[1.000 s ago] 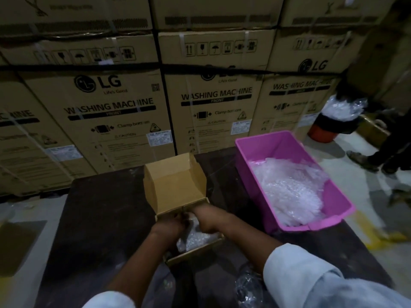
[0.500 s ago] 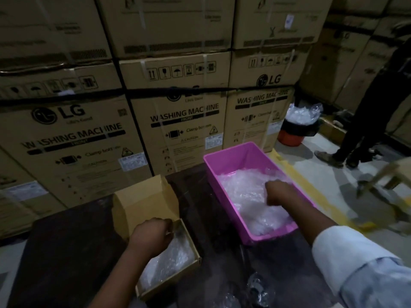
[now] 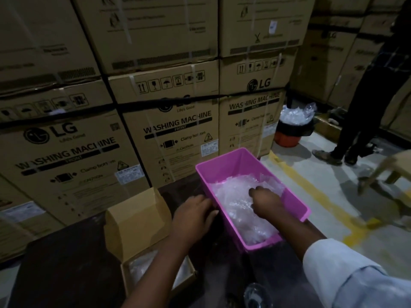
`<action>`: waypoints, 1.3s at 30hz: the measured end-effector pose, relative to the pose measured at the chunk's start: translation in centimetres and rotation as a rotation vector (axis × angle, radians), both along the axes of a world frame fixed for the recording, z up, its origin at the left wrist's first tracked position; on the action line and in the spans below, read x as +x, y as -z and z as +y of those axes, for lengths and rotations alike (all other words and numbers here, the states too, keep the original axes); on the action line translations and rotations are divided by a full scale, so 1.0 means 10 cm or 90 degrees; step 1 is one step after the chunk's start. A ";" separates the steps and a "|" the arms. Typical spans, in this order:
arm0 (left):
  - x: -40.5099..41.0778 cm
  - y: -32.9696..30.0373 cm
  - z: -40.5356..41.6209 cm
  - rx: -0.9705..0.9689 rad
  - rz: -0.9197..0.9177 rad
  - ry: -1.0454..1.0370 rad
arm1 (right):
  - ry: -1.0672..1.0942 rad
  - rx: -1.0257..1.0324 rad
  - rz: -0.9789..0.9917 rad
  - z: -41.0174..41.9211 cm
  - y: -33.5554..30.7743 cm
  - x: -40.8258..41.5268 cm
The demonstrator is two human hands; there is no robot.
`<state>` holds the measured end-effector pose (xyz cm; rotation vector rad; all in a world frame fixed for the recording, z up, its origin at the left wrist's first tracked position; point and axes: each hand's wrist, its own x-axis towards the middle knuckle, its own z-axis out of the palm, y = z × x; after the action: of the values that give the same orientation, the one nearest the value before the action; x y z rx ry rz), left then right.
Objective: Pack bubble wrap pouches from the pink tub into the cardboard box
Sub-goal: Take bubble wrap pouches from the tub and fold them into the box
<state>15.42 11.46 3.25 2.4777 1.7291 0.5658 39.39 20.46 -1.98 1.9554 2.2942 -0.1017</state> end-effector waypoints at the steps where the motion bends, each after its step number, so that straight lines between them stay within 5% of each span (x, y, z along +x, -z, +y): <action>1: 0.15 -0.04 0.10 0.025 0.003 0.019 | -0.004 0.010 0.007 0.00 -0.01 0.00; 10: 0.87 0.10 0.98 -0.180 0.304 0.087 | -0.038 -0.004 0.011 -0.07 0.01 0.21; 20: 0.96 0.51 1.34 -0.251 0.422 0.078 | -0.029 -0.002 0.030 0.04 0.11 0.36; 34: 0.75 0.36 1.44 -0.115 0.314 0.129 | -0.031 0.078 0.178 0.14 0.03 0.37; 39: 0.68 0.20 1.41 -0.070 0.226 0.124 | 0.003 0.030 0.323 0.15 -0.08 0.36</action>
<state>22.24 25.60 1.29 2.7488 1.5376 0.0115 42.96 21.98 -1.15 2.1540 2.6003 -0.6167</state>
